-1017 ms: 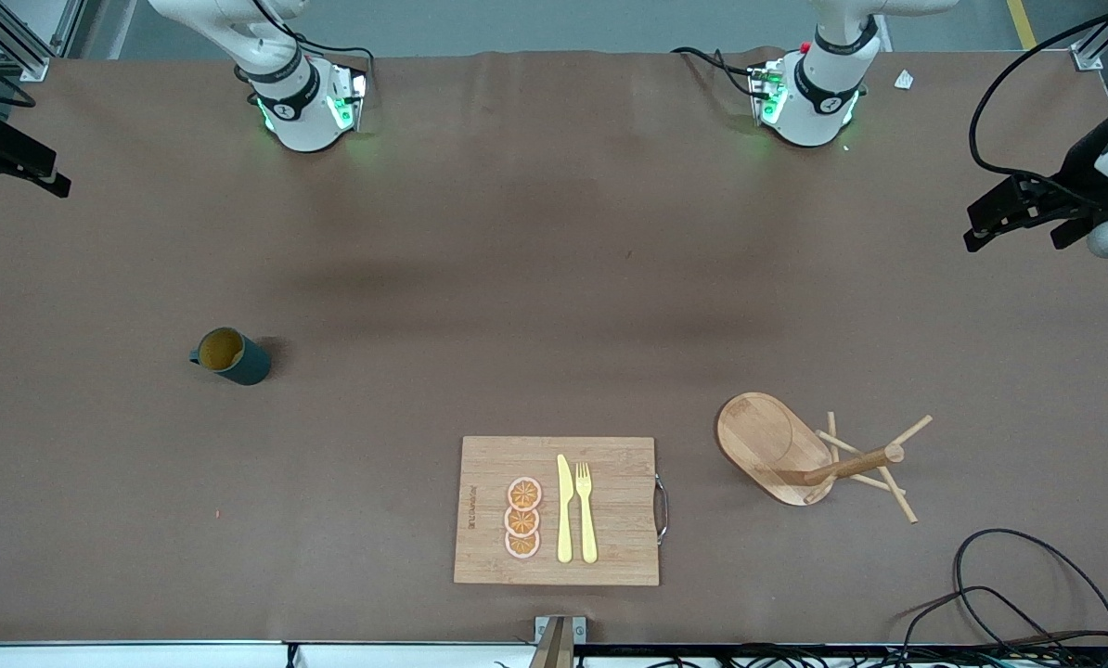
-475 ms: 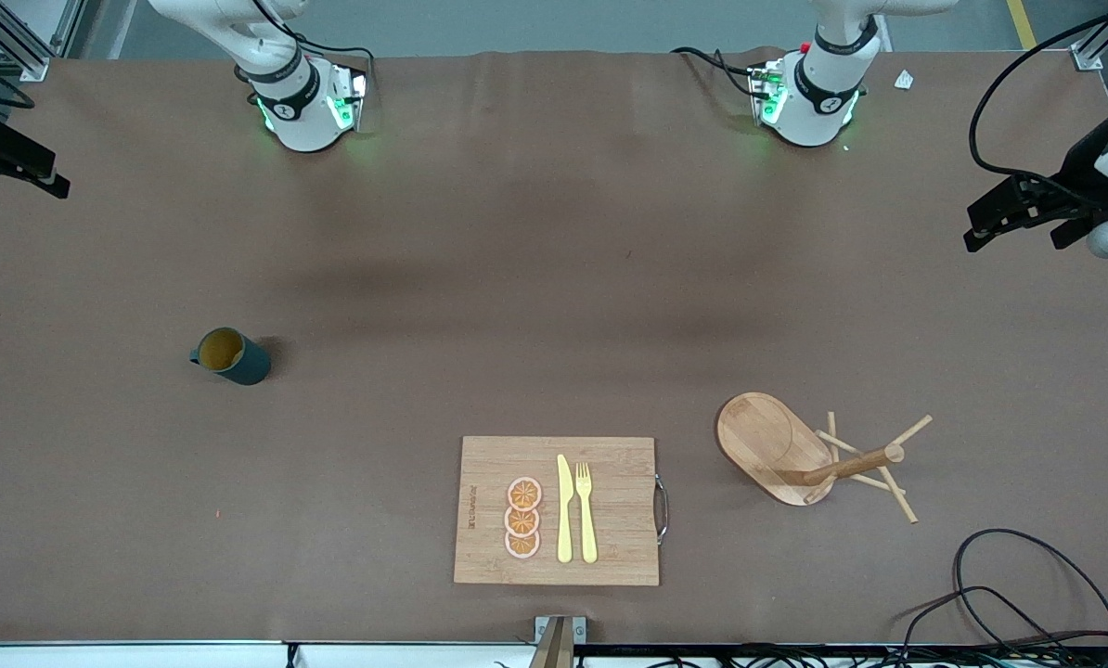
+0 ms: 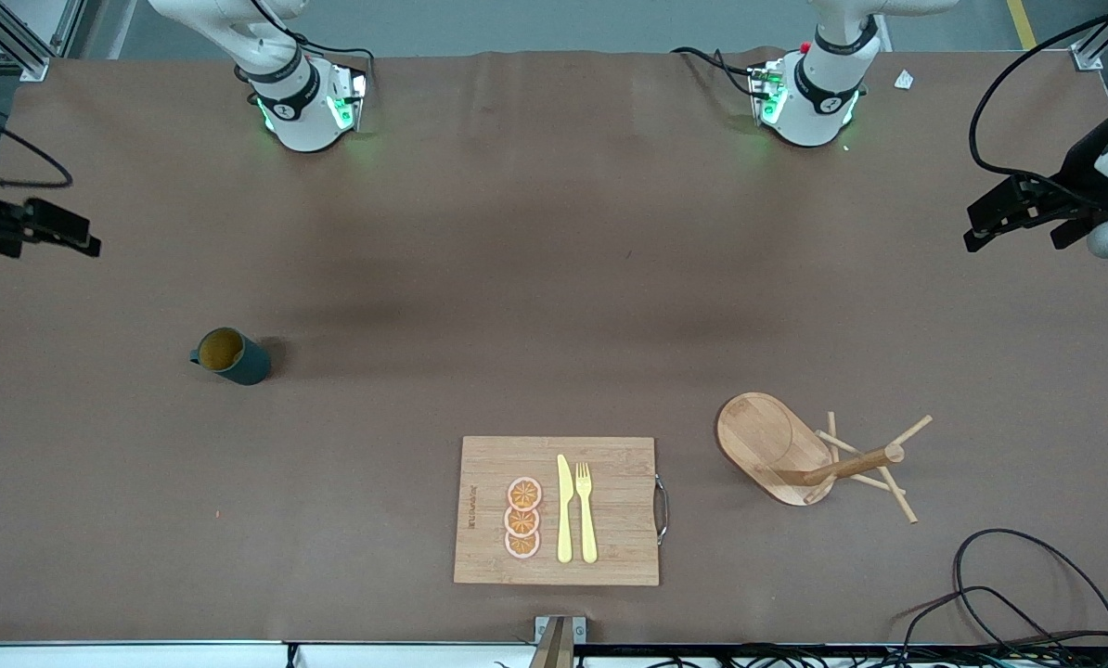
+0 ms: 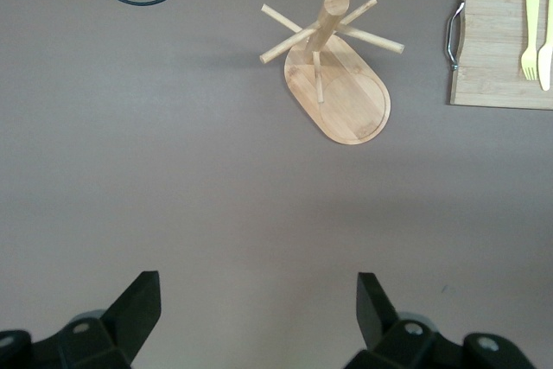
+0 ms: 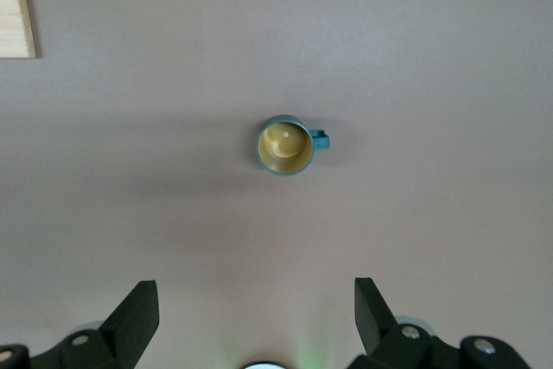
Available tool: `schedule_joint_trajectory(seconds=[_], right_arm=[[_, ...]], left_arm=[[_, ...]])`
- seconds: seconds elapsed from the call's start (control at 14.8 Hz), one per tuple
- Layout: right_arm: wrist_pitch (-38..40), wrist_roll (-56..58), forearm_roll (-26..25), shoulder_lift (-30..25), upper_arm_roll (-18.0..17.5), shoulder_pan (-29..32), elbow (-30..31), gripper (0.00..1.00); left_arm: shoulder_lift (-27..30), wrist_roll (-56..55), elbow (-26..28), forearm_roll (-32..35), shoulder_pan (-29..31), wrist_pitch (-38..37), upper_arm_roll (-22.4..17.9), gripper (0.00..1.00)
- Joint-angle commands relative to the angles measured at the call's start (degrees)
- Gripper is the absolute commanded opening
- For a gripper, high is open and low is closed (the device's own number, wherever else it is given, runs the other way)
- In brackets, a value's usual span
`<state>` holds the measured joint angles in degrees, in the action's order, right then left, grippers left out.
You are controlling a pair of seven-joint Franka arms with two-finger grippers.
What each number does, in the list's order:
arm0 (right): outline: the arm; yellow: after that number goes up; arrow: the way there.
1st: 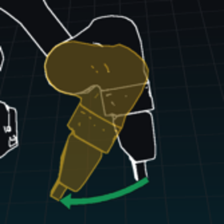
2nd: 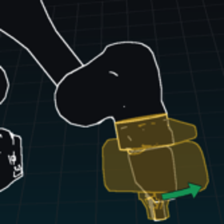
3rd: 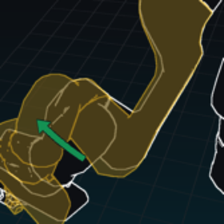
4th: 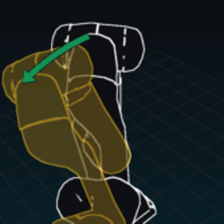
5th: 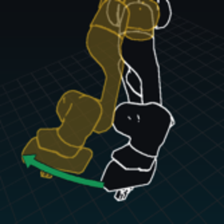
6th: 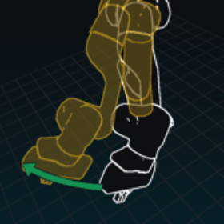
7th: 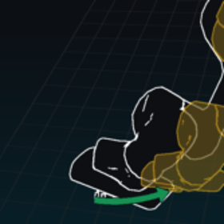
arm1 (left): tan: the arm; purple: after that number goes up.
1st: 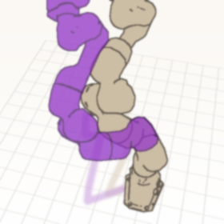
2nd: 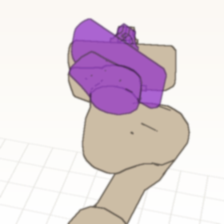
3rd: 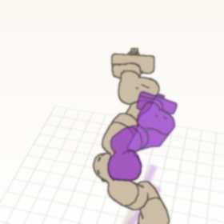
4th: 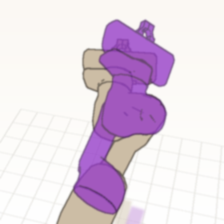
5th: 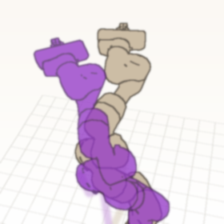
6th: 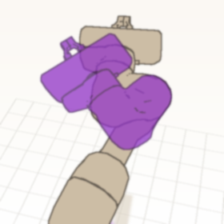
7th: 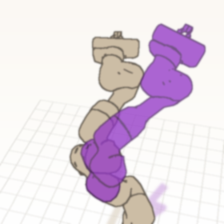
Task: Pass cup and hang on rack
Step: 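Reach the right gripper to the teal mug and grasp its rim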
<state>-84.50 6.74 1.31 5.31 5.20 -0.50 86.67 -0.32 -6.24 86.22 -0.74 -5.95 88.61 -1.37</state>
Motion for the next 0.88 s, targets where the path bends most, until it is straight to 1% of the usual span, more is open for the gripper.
schedule_joint_trajectory(seconds=[0.0, 0.07, 0.14, 0.2, 0.34, 0.41, 0.47, 0.61, 0.68, 0.81], right_arm=[[-1.28, 10.35, 0.71, 1.1, 0.08, 0.23, 1.03, 1.0], [-2.5, 13.09, 0.71, 1.72, 0.17, 0.76, 2.87, 1.0], [-5.99, 15.3, 0.8, 1.72, 0.08, 1.72, 6.54, 1.0], [-10.29, 18.97, 0.8, 1.63, 0.08, 1.82, 11.1, 1.0], [-17.76, 26.62, 0.8, 1.81, 0.17, 1.9, 18.23, 1.0], [-23.46, 29.27, 0.8, 1.81, 0.17, 1.82, 22.88, 1.0], [-27.95, 32.34, 0.8, 2.07, 0.17, 1.64, 26.23, 1.0], [-34.91, 39.36, 0.8, 4.43, 0.08, 1.9, 30.64, 0.99], [-37.81, 41.05, 0.89, 5.58, 0.08, 1.99, 32.05, 0.98], [-42.04, 44.48, 0.89, 8.04, 0.08, 1.99, 33.21, 0.94]], left_arm=[[-0.47, 0.88, -1.05, -0.4, 0.15, -0.89, -0.3, 1.0], [-0.47, 0.79, -0.96, -0.4, 0.06, -0.89, -0.65, 1.0], [-0.47, 0.71, -0.96, -0.4, 0.06, -0.98, -0.74, 1.0], [-0.47, 0.62, -0.96, -0.31, 0.06, -0.98, -0.74, 1.0], [-0.47, 0.18, -0.96, -0.31, -0.03, -0.98, -0.74, 1.0], [-0.56, 0.18, -0.88, -0.31, -0.03, -0.98, -0.74, 1.0], [-0.56, 0.18, -0.87, -0.4, -0.03, -0.98, -0.74, 1.0], [-0.73, 0.53, -0.87, -0.31, 0.06, -0.98, -0.74, 1.0], [-0.82, 0.79, -0.79, -0.31, 0.06, -0.98, -0.74, 1.0], [-0.82, 0.88, -0.61, -0.31, 0.15, -0.98, -0.91, 1.0]])
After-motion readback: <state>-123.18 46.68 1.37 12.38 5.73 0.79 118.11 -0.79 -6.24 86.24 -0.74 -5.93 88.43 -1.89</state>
